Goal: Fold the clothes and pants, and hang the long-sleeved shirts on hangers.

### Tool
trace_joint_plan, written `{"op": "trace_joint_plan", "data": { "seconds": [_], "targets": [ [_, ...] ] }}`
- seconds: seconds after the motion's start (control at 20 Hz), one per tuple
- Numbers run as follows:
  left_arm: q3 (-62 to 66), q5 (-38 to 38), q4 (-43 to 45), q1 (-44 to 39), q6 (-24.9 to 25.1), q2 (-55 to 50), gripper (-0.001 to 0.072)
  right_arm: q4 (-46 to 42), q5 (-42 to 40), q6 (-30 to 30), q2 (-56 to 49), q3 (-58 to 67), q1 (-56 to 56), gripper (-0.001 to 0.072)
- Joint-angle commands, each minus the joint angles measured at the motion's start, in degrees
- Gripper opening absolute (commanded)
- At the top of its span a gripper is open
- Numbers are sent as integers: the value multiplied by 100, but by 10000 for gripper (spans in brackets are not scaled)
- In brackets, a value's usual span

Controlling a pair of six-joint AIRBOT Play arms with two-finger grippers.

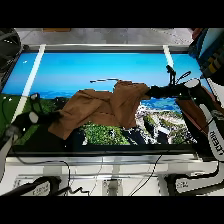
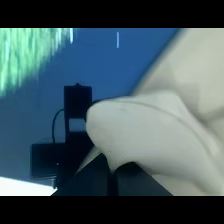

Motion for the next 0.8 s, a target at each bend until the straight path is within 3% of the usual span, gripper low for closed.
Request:
{"op": "trace_joint_plan", "data": {
  "seconds": [0.0, 0.2, 0.5, 0.6, 0.75],
  "targets": [
    [1427, -190, 236, 31, -66, -970, 14, -79, -393, 2, 2, 225, -210, 30],
    [2957, -282, 699, 96, -66, -1123, 12, -249, -603, 208, 2, 1043, -442, 29],
    [5880, -1478, 706, 638, -192, -1248, 9, -1945, -640, 2157, 2, 3246, -542, 28],
    [6496, -2350, 710, 787, -184, -1248, 11, -2505, 39, 2590, 2, 3930, -632, 28],
    [6697, -4183, 706, 979, 133, -1237, 13, -3099, 1733, 2664, 55, 4271, -879, 29]
  ]
}}
